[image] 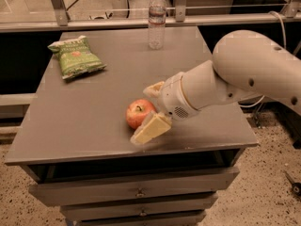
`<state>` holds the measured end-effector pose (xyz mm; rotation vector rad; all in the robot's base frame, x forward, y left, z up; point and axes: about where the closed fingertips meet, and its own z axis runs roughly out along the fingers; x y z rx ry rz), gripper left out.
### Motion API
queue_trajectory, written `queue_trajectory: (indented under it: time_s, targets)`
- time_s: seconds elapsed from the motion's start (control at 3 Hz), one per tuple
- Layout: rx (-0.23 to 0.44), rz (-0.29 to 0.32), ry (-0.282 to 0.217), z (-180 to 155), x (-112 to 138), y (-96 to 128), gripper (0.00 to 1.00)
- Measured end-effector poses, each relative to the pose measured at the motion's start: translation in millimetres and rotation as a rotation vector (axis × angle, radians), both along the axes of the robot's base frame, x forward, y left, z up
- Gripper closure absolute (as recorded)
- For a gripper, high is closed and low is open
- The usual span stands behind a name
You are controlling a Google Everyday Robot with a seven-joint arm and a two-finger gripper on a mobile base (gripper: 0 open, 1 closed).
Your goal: Move apple near water bottle
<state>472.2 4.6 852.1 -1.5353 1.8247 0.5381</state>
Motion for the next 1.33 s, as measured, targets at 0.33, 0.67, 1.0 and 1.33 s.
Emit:
queue_trajectory:
  time_s: [0.33,0.67,1.0,1.33]
  targets:
    - [0.026,-0.034,0.017,-3.9,8.4,3.5,0.51]
    - [0.036,-0.051,0.014,1.0,13.3,1.5,0.74]
    - [0.019,-0.095,-0.024,27.1,32.1,-32.2,0.97]
    - [0.025,-0.104,-0.052,43.2,38.7,-36.4,1.00]
